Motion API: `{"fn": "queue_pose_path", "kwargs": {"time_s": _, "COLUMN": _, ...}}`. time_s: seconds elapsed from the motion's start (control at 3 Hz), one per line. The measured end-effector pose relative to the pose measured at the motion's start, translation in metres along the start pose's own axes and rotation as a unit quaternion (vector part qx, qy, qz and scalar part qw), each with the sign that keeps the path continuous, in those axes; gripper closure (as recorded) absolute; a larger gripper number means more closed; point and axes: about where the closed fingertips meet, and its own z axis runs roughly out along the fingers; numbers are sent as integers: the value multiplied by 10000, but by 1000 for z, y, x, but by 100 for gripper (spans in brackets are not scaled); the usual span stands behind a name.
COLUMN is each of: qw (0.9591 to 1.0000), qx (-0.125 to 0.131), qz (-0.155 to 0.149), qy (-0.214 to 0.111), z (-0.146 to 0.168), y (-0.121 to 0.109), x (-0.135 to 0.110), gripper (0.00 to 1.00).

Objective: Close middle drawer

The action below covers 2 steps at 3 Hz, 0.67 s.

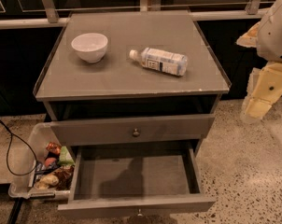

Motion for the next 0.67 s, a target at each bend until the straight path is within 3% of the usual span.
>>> {"fn": "queue_pose_path", "kwargs": {"time_s": 0.67, "qw": 9999, "qx": -15, "qz": -67, "qy": -140, "z": 8, "y": 7, "x": 1, "gripper": 0}}
